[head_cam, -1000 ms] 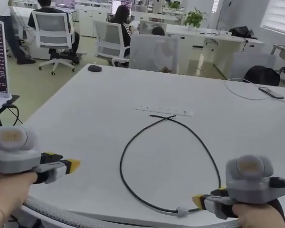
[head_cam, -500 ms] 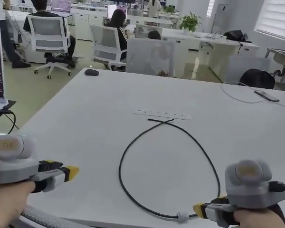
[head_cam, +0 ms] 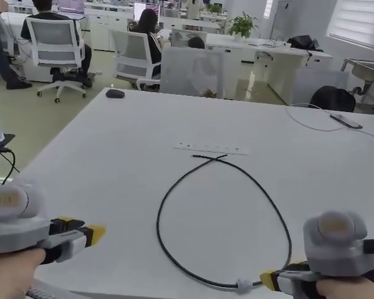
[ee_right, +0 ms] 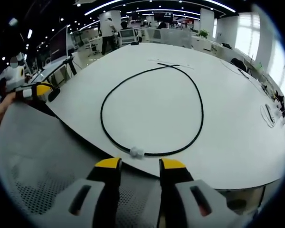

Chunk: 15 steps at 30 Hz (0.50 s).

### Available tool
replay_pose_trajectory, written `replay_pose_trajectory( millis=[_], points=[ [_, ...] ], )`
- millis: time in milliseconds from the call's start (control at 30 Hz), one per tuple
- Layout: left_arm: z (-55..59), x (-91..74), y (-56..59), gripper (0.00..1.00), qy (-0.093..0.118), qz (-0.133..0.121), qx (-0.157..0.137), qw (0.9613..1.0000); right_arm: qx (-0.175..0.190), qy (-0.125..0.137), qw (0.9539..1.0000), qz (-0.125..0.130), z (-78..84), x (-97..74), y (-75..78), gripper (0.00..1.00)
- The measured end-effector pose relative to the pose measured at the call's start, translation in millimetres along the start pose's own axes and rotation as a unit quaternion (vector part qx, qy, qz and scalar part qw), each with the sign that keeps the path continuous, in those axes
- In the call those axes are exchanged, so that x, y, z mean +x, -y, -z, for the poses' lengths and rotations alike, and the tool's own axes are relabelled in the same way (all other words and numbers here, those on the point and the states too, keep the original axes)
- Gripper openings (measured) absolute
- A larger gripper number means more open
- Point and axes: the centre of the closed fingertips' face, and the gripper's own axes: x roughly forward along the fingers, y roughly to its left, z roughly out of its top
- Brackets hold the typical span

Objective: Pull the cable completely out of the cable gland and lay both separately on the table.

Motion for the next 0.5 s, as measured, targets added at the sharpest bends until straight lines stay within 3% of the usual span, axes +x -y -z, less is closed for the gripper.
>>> replay_pose_trajectory(
  millis=[333, 500],
  points=[
    [-1.8, 2.2, 6.5, 0.29, 0.003, 0.019, 0.009, 0.9998, 0.01, -0.005, 0.9999, 0.004, 1.7, 0.4, 2.6, 0.35],
    [0.9, 3.3, 11.1, 0.29, -0.006, 0.035, 0.015, 0.9993, 0.018, -0.002, 0.9998, 0.007, 1.4, 0.0, 4.5, 0.36]
  ],
)
